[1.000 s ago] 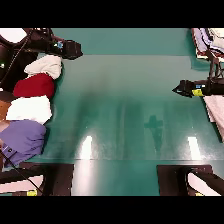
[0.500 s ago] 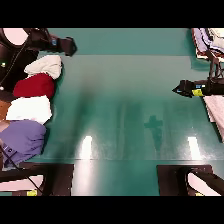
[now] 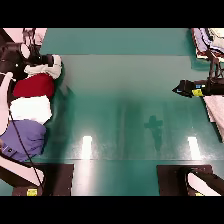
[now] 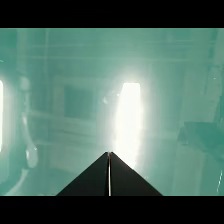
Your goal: Fold the shirts.
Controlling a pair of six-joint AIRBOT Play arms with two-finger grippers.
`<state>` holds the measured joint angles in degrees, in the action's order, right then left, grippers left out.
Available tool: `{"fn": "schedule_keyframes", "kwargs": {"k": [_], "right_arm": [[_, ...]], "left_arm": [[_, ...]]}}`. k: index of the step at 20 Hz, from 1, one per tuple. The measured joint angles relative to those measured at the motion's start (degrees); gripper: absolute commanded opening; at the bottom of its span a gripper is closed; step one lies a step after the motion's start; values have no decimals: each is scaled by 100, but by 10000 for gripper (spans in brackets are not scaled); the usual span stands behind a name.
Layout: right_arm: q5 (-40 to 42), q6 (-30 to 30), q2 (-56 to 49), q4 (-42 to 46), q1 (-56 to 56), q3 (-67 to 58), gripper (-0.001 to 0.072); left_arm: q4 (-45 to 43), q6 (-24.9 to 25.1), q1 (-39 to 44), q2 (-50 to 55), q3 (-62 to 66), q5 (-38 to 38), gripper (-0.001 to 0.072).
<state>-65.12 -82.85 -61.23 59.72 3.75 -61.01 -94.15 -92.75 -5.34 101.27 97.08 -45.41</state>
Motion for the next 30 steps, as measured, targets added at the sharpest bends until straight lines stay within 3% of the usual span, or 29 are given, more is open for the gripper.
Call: {"fn": "schedule_keyframes", "kwargs": {"k": [5, 6, 7, 8, 11, 15, 20, 25, 30], "right_arm": [[0, -24, 0, -17, 2, 4, 21], [0, -50, 0, -17, 2, 4, 21], [0, -63, 0, -22, 2, 4, 21], [0, -83, 0, -20, 2, 4, 21], [2, -109, 2, -22, 2, 4, 21], [136, -197, 116, -22, 2, -114, 21], [245, -249, 254, -22, -155, -962, 21], [256, -254, 278, 22, -238, -1985, 21], [149, -254, 282, 26, -251, -2531, 21]], "left_arm": [[17, -20, -201, 614, 0, 562, 636], [17, -22, -216, 678, 4, 662, 415], [17, -22, -223, 721, 4, 752, 103], [22, -33, -229, 756, 9, 822, 26], [17, -31, -247, 811, 245, 706, 26], [155, -11, -238, 586, 1145, -35, 25], [577, 485, 72, -863, 1838, -702, 25], [966, 922, 953, -2566, 1963, -2083, 25], [1058, 911, 2275, -3198, 1600, -3331, 26]]}}
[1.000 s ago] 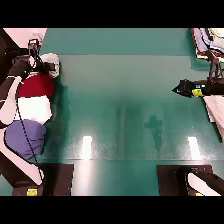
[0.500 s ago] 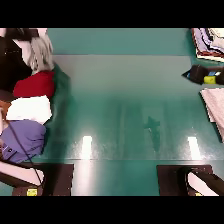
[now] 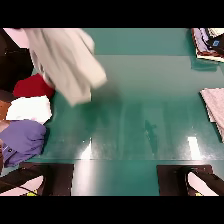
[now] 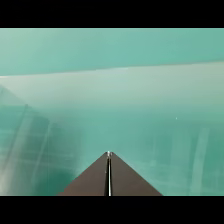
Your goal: Fold the shirts.
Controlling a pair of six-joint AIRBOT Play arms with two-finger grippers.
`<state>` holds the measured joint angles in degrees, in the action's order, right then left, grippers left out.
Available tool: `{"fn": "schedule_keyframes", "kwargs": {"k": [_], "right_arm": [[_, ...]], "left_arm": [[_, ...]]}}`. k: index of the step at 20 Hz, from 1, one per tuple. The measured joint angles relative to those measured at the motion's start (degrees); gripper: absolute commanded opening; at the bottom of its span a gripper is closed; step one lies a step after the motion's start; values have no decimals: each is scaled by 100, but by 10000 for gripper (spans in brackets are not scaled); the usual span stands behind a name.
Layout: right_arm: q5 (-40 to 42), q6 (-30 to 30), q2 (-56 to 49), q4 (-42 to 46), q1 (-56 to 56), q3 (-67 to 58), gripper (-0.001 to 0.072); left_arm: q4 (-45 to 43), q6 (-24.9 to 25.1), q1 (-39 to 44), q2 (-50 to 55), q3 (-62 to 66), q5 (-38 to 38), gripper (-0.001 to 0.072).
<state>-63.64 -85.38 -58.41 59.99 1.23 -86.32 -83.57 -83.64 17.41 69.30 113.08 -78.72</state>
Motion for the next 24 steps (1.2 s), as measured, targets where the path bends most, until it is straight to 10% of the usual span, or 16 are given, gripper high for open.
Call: {"fn": "schedule_keyframes", "kwargs": {"k": [3, 5, 24], "right_arm": [[-188, 0, 0, 2, 0, -111, 21], [-330, 0, 0, 4, 0, -142, 21], [-890, 0, -9, 20, 0, -175, 21]], "left_arm": [[55, -107, 876, 4, -855, -9, 38], [195, -144, 1349, 127, -1473, 455, 648], [411, -339, -435, 162, -5480, 977, 664]]}}
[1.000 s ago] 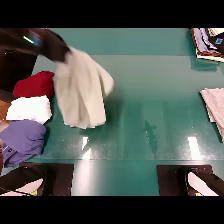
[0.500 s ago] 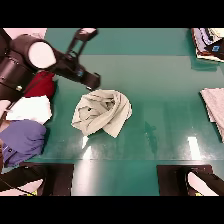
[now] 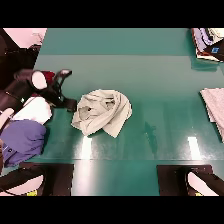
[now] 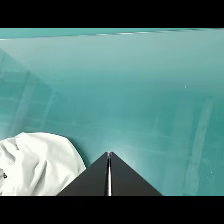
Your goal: Fold the shirts.
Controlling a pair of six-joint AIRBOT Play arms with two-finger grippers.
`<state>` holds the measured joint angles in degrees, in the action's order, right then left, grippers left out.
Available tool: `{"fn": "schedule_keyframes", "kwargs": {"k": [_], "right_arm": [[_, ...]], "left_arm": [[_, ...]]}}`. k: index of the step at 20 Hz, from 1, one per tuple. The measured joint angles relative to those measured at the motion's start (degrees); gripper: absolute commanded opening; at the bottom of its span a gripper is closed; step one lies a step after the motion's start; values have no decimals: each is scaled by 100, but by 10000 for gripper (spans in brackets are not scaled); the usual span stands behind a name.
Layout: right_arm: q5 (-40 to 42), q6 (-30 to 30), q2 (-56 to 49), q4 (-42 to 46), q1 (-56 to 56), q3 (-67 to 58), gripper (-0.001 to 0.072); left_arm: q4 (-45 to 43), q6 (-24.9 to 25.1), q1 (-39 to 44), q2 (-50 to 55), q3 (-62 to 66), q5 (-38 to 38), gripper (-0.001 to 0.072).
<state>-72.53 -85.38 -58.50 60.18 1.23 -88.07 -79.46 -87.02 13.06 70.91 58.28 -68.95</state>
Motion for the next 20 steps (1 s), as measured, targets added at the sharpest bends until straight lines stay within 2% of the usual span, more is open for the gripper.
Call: {"fn": "schedule_keyframes", "kwargs": {"k": [5, 6, 7, 8, 9, 12, 15, 16, 17, 18, 20], "right_arm": [[17, 0, -13, 0, 0, 0, 21], [26, 0, -17, 0, 0, 0, 21], [28, 0, -20, 0, 0, 0, 21], [28, 0, -22, -2, 0, 0, 21], [28, 0, -22, 0, 0, 0, 21], [-70, 0, -46, -7, 0, -2, 21], [-551, 0, -225, -9, 105, 155, 29], [-697, 0, -304, -17, 203, 345, 120], [-778, 0, -382, -17, 323, 590, 395], [-791, 4, -492, -28, 492, 918, 535], [-621, 68, -780, -170, 890, 1620, 534]], "left_arm": [[566, 0, -81, 24, -918, 802, 662], [654, -2, -87, 33, -997, 892, 640], [715, -2, -92, 37, -1049, 970, 398], [776, -2, -96, 42, -1091, 1049, 105], [807, -2, -96, 44, -1117, 1110, 33], [850, -83, -96, 48, -1095, 1263, 26], [737, -125, -98, 31, -688, 1241, 26], [669, -129, -98, 4, -481, 1187, 27], [614, -129, -98, -26, -278, 1150, 26], [575, -129, -98, -59, -52, 1121, 26], [522, -127, -98, -94, 334, 1051, 27]]}}
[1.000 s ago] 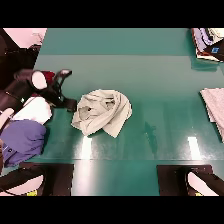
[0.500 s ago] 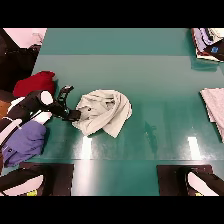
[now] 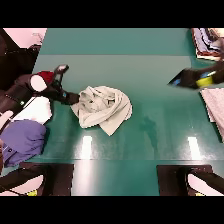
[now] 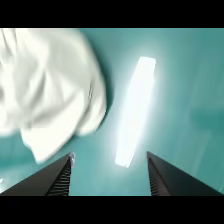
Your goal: Fold the shirts.
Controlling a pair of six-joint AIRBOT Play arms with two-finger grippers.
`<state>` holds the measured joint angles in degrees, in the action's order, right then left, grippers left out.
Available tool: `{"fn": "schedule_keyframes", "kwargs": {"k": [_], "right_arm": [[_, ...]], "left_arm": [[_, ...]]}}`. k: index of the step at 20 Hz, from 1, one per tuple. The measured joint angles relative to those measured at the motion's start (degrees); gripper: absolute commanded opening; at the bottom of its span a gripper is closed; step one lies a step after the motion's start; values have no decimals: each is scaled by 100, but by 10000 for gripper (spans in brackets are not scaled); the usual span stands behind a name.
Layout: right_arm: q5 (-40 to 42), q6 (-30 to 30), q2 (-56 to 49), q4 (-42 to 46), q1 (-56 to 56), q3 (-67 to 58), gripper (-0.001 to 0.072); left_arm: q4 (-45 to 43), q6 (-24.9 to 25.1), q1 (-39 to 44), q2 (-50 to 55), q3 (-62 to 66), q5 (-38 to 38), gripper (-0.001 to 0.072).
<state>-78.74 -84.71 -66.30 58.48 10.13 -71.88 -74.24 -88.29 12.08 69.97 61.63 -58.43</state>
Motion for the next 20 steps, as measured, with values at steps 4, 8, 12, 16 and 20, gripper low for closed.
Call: {"fn": "schedule_keyframes", "kwargs": {"k": [4, 8, 12, 16, 20], "right_arm": [[859, 614, -920, -896, 833, 1003, 533], [1648, 1163, -1805, -1836, 1338, 1266, 502], [1978, 1370, -2387, -2236, 1506, 1091, 79], [2098, 1438, -2597, -2232, 1517, 758, 18], [1698, 1062, -2179, -1161, 1110, 74, 18]], "left_arm": [[-31, 7, 0, -20, 385, -74, 27], [-48, 22, 0, -20, 492, -162, 26], [-52, 24, 0, -20, 522, -190, 27], [-87, 24, 0, -31, 566, -214, 26], [-686, 24, 0, -319, 1145, -293, 27]]}}
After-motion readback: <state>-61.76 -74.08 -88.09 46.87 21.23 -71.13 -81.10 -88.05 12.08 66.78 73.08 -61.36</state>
